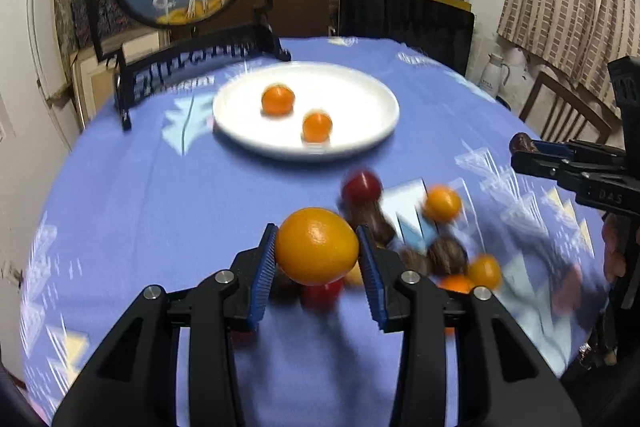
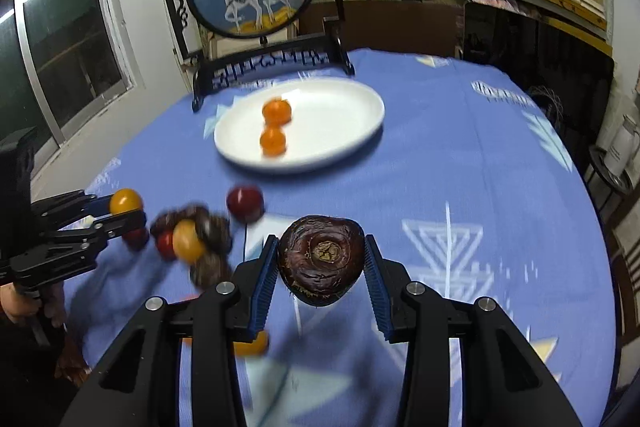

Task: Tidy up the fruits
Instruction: 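Carry both fruits onto the white plate and open both tools, then grasp a red plum with the left tool while the right tool grasps a yellow orange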

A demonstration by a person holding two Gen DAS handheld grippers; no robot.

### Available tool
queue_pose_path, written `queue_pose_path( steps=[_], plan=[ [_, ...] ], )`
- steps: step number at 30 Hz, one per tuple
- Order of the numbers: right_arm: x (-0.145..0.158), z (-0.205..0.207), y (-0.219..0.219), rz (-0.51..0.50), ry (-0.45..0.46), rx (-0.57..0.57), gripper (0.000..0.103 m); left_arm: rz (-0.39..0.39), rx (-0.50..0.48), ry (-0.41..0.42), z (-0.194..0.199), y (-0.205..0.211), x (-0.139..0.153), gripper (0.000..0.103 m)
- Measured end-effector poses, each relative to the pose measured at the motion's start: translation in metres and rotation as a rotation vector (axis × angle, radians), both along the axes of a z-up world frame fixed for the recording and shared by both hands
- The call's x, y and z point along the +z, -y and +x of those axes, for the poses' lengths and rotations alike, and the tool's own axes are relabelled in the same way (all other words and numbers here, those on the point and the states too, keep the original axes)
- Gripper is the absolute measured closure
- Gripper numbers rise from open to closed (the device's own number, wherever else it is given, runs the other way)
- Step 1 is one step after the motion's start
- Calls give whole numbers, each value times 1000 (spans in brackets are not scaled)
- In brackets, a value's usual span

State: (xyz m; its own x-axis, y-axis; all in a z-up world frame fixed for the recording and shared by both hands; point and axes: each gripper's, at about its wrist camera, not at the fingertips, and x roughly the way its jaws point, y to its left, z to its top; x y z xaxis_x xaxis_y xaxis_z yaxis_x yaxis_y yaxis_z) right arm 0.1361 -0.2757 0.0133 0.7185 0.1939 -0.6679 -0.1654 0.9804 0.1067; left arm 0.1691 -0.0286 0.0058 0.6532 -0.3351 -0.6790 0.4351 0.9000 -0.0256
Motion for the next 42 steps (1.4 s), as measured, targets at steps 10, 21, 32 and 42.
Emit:
queue_pose_path(
  steps=[10, 21, 32, 42],
  plan=[
    [1, 118, -13, 77, -28, 32, 61, 51, 9, -52, 116, 39, -6, 64],
    [-12, 157, -22, 82, -13, 1, 44, 33, 66, -40, 137, 32, -5, 36],
    [-17, 49, -8, 117, -7, 4, 40, 12, 52, 11, 24, -29, 18, 30],
    [-58, -16, -4, 171, -49, -23, 39, 139, 80, -77, -27, -62, -42, 30]
  ],
)
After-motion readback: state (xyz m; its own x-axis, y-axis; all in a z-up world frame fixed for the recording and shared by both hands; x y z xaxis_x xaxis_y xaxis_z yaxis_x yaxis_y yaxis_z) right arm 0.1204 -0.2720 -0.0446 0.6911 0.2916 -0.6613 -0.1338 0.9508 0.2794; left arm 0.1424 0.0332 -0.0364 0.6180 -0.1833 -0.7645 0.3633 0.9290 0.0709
